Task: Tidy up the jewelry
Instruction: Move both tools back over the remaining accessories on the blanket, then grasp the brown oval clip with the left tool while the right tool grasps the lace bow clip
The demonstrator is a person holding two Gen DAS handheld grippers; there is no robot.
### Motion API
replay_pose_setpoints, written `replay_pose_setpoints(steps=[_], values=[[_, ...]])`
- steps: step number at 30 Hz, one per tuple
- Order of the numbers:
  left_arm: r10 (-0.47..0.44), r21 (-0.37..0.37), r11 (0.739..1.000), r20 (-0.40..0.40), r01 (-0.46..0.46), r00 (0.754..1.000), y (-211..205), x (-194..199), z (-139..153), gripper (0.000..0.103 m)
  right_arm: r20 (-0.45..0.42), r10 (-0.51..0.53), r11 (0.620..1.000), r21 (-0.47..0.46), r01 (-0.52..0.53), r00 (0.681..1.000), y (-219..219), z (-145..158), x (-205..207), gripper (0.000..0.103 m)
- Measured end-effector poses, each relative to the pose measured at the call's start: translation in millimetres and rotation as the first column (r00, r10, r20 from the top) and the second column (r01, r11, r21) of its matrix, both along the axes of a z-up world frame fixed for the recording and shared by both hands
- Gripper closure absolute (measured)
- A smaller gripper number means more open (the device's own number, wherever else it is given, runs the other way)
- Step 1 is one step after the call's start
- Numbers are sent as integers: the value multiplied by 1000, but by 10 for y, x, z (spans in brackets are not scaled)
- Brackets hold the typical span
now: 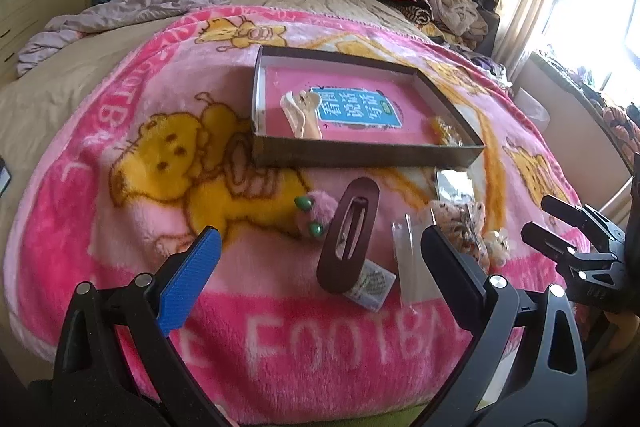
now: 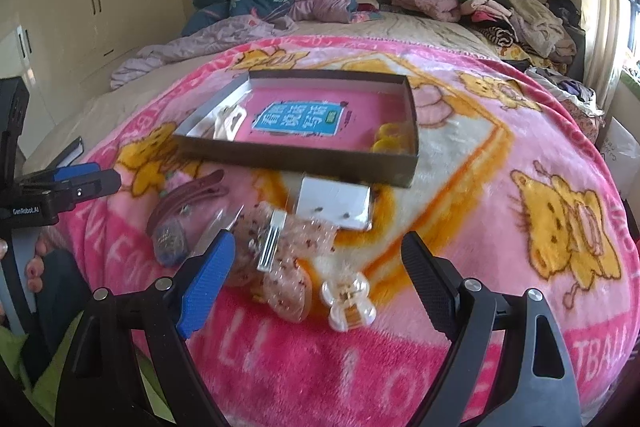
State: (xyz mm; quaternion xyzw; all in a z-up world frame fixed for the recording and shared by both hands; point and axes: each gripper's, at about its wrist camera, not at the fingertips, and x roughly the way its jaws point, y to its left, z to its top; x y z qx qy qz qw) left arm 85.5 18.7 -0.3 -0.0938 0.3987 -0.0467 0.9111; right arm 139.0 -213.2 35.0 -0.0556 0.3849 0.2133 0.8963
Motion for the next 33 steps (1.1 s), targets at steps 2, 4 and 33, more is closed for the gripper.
replay_pose_setpoints(steps=[2, 4, 33], values=[[-2, 3, 1000, -6, 2, 1000, -11, -19, -22, 12, -1, 11, 1000, -12, -11, 1000, 21, -31, -38, 20], [-5, 9, 1000, -12, 5, 1000, -27, -42, -46, 12, -4, 24, 1000, -19, -24, 1000, 37, -57, -65, 21], [-87, -69, 995, -153, 78, 984, -223, 334, -471, 48, -106, 126, 992, 2, -126, 986, 343, -494, 163, 54]])
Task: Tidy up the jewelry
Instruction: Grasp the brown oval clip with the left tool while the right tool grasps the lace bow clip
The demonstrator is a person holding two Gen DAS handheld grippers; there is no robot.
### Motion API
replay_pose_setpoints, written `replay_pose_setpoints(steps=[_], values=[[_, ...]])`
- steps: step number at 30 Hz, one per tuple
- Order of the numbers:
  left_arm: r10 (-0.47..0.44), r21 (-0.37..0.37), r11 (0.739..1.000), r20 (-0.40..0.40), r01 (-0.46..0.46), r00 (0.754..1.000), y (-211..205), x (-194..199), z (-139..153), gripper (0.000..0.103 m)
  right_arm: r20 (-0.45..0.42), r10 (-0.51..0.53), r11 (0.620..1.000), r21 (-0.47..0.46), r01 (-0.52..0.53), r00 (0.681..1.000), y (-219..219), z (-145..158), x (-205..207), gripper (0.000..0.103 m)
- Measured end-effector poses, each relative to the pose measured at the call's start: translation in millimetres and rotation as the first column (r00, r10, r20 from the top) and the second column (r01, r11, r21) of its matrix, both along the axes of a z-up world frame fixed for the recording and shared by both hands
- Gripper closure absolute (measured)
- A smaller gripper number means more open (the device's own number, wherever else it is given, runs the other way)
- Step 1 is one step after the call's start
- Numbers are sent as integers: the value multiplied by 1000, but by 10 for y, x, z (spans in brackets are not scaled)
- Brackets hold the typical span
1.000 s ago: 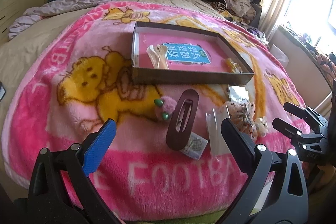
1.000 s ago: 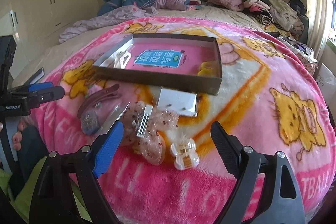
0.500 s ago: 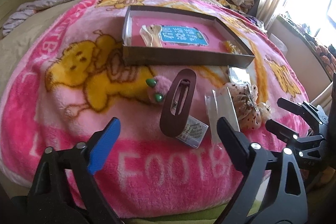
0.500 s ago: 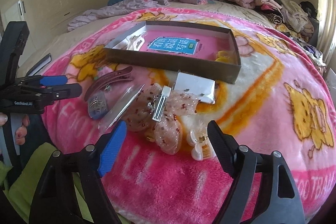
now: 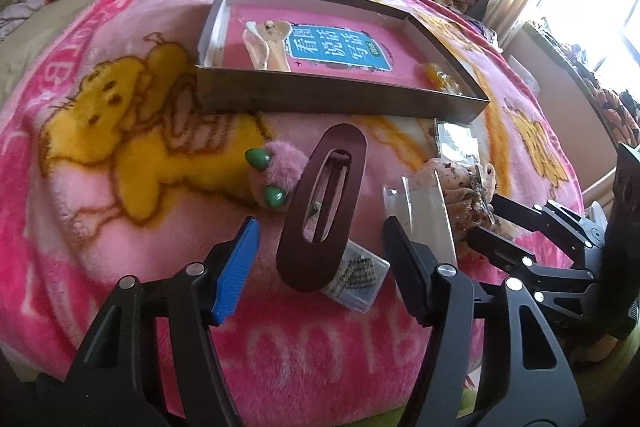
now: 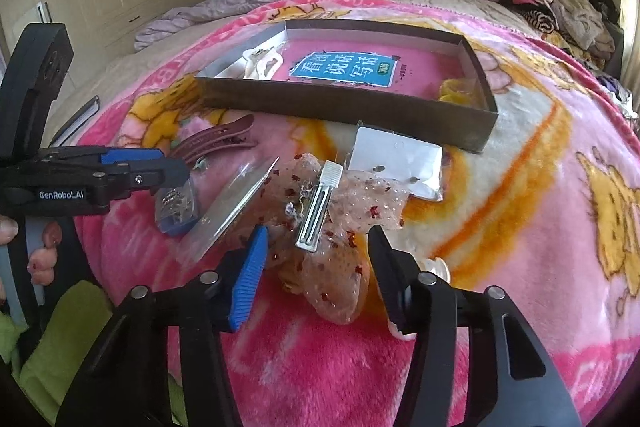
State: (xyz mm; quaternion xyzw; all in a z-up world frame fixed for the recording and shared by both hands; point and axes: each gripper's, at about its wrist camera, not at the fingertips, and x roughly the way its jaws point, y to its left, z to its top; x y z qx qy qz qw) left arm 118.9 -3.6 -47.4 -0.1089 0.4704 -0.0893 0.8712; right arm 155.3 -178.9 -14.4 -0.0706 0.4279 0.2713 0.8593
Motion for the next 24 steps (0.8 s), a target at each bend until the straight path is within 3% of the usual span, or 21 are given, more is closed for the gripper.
replay_pose_setpoints(steps=[4, 10, 12, 15, 24], values=[[0, -4, 1000, -14, 0, 1000, -25, 75, -32, 54, -12, -3, 1000, 16, 3, 1000, 15, -34, 69, 57], [-13, -3, 1000, -23, 13, 1000, -86, 142, -61, 60, -24, -12, 999, 44, 13, 1000, -9, -68, 117, 77], [-19, -7, 1000, -26, 19, 999, -107, 168, -65, 68, -16, -15, 998, 56, 16, 1000, -29, -58, 116, 81], [-27, -5, 1000, -28, 27, 999, -144, 197, -75, 78, -3, -24, 997, 69, 24, 1000, -75, -18, 113, 84], [-55, -17, 998, 3, 55, 998, -220, 150, 11, 79, 31, -69, 994, 87, 66, 997, -273, 124, 110, 85]])
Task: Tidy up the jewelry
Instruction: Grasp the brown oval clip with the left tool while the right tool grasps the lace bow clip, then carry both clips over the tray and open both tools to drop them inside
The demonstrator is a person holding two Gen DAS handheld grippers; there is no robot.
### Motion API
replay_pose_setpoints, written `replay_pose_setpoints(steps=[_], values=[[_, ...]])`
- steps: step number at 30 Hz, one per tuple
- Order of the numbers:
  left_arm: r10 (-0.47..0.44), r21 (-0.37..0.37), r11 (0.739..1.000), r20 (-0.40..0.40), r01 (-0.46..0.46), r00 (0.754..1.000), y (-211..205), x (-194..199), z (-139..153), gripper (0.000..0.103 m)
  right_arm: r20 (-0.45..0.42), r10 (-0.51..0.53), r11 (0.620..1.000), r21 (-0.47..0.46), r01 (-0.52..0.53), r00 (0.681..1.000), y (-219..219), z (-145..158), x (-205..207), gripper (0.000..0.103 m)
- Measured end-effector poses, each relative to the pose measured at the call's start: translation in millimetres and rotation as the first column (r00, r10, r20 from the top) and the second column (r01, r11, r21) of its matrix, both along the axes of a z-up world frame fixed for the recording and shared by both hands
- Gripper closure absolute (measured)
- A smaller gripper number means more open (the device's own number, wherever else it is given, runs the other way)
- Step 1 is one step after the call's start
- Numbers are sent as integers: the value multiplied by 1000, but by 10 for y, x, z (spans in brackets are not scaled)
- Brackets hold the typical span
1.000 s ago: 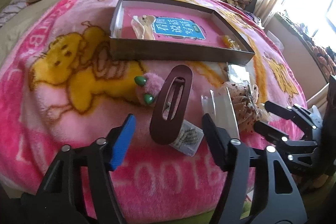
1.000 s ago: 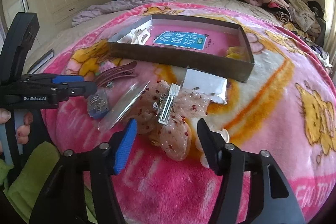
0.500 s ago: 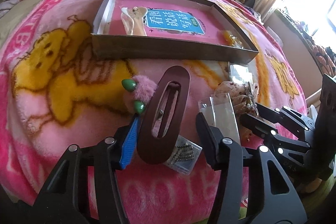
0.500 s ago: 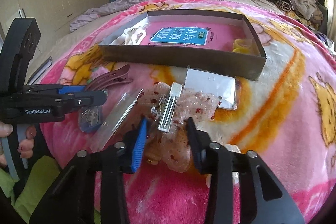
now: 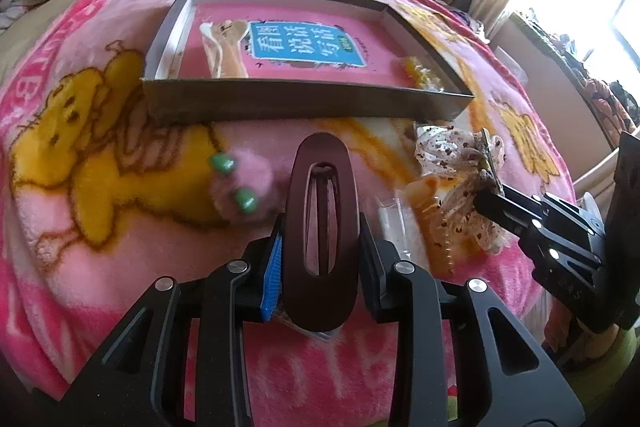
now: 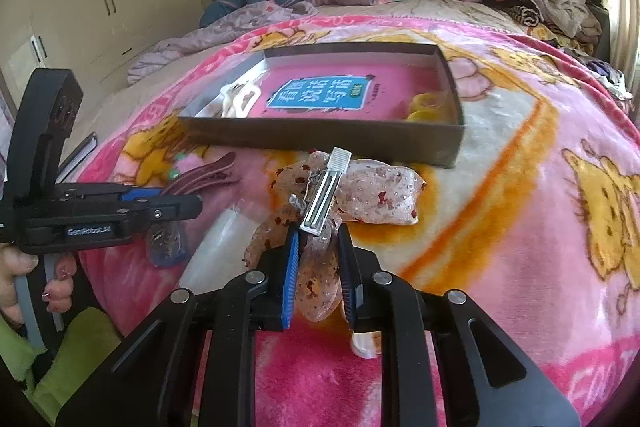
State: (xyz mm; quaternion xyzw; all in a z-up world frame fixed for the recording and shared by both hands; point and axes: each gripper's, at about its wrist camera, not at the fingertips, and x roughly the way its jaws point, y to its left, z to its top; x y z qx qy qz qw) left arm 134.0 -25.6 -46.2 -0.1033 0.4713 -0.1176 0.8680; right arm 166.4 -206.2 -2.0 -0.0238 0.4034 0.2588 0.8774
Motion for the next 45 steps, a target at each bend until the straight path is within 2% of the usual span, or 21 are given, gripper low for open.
replay_pose_setpoints(steps=[15, 28, 45], values=[[-25, 3, 1000, 78, 25, 997, -109, 21, 287, 79, 44, -52, 999, -2, 52, 998, -186, 157, -31, 85], [-33, -2, 999, 122, 33, 992, -145, 273, 517, 79, 76, -87, 996, 23, 86, 993, -283, 315, 69, 85], [15, 9, 1000, 149, -17, 989, -29, 716, 599, 79, 103, -105, 994, 43, 101, 989, -239, 400, 494, 85]])
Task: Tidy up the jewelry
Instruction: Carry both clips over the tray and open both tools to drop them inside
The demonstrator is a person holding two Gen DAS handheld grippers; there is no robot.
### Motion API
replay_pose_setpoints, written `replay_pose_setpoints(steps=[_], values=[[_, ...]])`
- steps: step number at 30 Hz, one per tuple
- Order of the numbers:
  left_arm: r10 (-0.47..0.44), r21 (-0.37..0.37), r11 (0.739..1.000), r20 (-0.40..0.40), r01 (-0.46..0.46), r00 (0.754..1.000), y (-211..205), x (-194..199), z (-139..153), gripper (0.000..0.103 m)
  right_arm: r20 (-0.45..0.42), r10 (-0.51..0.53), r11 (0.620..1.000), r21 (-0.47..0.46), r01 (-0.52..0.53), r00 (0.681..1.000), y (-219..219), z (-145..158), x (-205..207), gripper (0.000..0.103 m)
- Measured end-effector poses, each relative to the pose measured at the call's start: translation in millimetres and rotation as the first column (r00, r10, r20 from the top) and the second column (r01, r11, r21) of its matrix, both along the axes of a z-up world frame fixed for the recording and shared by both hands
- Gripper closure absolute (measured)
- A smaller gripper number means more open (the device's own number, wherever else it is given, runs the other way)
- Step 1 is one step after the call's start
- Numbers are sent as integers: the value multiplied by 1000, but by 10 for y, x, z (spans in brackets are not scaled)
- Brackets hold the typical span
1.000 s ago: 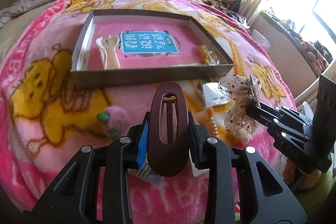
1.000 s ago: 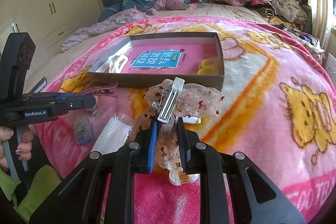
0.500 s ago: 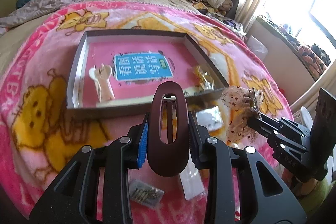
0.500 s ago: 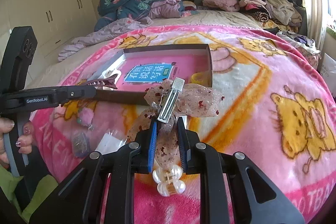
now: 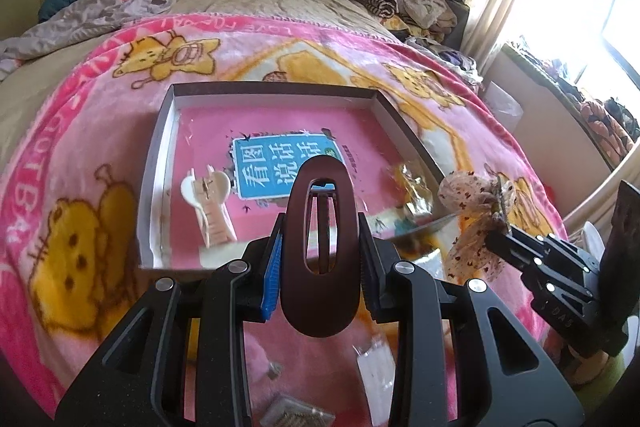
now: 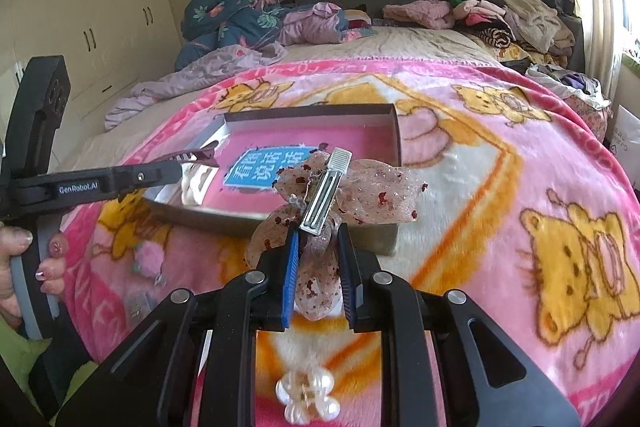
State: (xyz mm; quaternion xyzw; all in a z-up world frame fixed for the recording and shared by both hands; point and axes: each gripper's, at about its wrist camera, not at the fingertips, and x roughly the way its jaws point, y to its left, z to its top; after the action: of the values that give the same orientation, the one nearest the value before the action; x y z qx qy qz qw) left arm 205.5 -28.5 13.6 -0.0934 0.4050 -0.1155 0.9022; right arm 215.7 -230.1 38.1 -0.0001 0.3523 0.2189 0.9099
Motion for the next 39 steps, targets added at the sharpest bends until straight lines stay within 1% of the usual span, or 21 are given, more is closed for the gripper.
replay_pose_setpoints(steps=[11, 22, 26, 31, 34, 37, 39], values=[[12, 9, 1000, -13, -12, 1000, -41, 309, -130, 79, 18, -4, 1000, -11, 5, 1000, 52, 40, 456, 85], [7, 17, 1000, -33, -6, 999, -83, 536, -310, 79, 12, -9, 998, -55, 9, 1000, 139, -16, 903, 85], [7, 16, 1000, -49, -7, 999, -70, 590, -390, 79, -9, -3, 998, -61, 2, 1000, 178, -71, 1043, 85], [4, 17, 1000, -46, -3, 999, -66, 616, -451, 78, -41, 14, 997, -73, -17, 999, 261, -156, 1142, 85], [-3, 1, 1000, -50, 3, 999, -49, 626, -465, 79, -55, 24, 997, -78, -29, 998, 306, -205, 1167, 85], [-2, 4, 1000, -50, 2, 999, -32, 632, -449, 78, -65, 36, 996, -81, -41, 997, 358, -235, 1174, 85], [0, 0, 1000, -46, 0, 999, -23, 614, -434, 76, -76, 45, 995, -84, -51, 996, 392, -261, 1176, 85]])
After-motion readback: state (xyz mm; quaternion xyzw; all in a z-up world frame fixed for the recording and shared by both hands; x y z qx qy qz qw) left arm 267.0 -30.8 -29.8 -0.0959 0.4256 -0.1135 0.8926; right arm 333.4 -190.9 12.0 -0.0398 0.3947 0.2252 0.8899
